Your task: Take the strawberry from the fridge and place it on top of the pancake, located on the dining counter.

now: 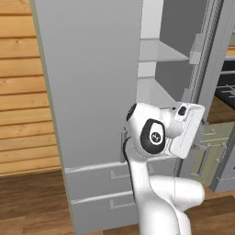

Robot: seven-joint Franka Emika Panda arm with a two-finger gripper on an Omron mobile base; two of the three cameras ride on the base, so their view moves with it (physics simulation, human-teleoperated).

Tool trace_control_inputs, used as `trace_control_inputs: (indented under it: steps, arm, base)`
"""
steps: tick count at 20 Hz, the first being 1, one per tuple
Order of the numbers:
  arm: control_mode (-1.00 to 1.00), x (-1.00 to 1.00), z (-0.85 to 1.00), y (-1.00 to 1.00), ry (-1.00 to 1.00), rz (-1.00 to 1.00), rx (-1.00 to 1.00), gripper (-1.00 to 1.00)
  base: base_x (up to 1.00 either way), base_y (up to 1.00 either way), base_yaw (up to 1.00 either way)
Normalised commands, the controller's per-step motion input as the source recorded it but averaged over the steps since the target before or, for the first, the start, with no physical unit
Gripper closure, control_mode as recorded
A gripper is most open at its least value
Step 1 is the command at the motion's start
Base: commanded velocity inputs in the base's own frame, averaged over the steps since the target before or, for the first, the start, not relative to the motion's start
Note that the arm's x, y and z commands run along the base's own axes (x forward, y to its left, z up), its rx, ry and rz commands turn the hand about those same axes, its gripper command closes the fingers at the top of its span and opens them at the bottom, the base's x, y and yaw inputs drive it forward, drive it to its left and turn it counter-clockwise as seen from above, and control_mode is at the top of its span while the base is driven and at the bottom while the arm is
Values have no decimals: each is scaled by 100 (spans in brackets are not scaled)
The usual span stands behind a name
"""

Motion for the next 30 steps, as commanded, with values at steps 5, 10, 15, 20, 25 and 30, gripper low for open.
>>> trace_control_inputs:
  steps: [5, 10, 15, 20, 25, 30]
  arm:
    - [-100, 100, 5, 29, 39, 0, -35, -100]
    - [-100, 36, 1, -28, 11, 0, 1, -100]
    - [-100, 37, 25, -25, 2, 0, 1, -100]
    - [-100, 63, 15, -1, -2, 7, 0, -100]
    - [-100, 38, 0, -12, -7, 4, 8, -100]
    - [-100, -1, 5, -42, -9, 1, 10, -100]
  base:
    - [0, 0, 0]
    - [0, 0, 0]
    - [0, 0, 0]
    - [0, 0, 0]
    - [0, 0, 0]
    - [0, 0, 0]
